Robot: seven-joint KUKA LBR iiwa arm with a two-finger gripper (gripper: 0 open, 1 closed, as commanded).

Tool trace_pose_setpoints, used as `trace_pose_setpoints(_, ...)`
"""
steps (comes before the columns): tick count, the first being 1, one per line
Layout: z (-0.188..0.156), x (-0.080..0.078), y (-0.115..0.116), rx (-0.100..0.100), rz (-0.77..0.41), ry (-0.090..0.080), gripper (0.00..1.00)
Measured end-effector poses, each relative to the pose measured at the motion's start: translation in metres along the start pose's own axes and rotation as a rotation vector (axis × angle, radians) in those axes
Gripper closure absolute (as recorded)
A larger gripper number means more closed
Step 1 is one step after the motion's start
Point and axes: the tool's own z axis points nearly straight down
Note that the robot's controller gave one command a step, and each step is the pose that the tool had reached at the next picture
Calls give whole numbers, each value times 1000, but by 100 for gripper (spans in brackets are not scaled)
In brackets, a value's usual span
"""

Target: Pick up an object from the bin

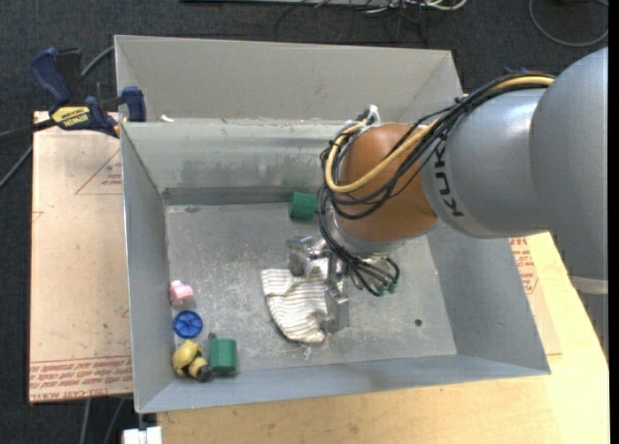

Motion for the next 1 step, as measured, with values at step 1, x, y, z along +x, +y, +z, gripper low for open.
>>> trace_pose_setpoints(1, 0, 3, 0, -1, 40, -4, 0)
